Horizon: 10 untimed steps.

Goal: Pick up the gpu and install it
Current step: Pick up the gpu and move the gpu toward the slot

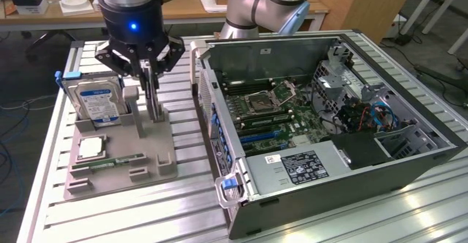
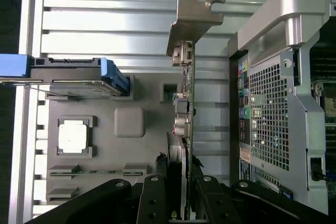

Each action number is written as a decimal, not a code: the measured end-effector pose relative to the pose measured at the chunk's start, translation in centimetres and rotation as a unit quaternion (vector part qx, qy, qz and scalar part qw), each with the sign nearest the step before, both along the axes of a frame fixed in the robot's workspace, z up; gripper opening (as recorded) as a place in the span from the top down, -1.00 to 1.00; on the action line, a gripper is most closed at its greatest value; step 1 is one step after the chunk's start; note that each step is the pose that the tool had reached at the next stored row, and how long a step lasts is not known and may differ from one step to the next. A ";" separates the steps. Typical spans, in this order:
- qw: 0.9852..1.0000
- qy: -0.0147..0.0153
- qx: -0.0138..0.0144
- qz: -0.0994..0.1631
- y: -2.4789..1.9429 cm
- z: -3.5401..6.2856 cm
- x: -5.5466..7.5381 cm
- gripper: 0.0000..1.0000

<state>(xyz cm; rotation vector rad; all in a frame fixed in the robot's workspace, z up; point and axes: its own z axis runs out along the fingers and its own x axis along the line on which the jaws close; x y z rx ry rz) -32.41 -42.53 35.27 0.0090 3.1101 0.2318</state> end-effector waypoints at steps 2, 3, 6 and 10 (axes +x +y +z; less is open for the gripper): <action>1.000 0.000 0.003 0.000 -0.01 0.44 0.0 0.47; 1.000 0.000 0.005 0.000 -0.02 0.63 0.0 0.47; 1.000 0.000 0.009 0.000 -0.03 1.28 0.0 0.47; 1.000 0.000 0.010 0.000 -0.05 1.97 0.0 0.47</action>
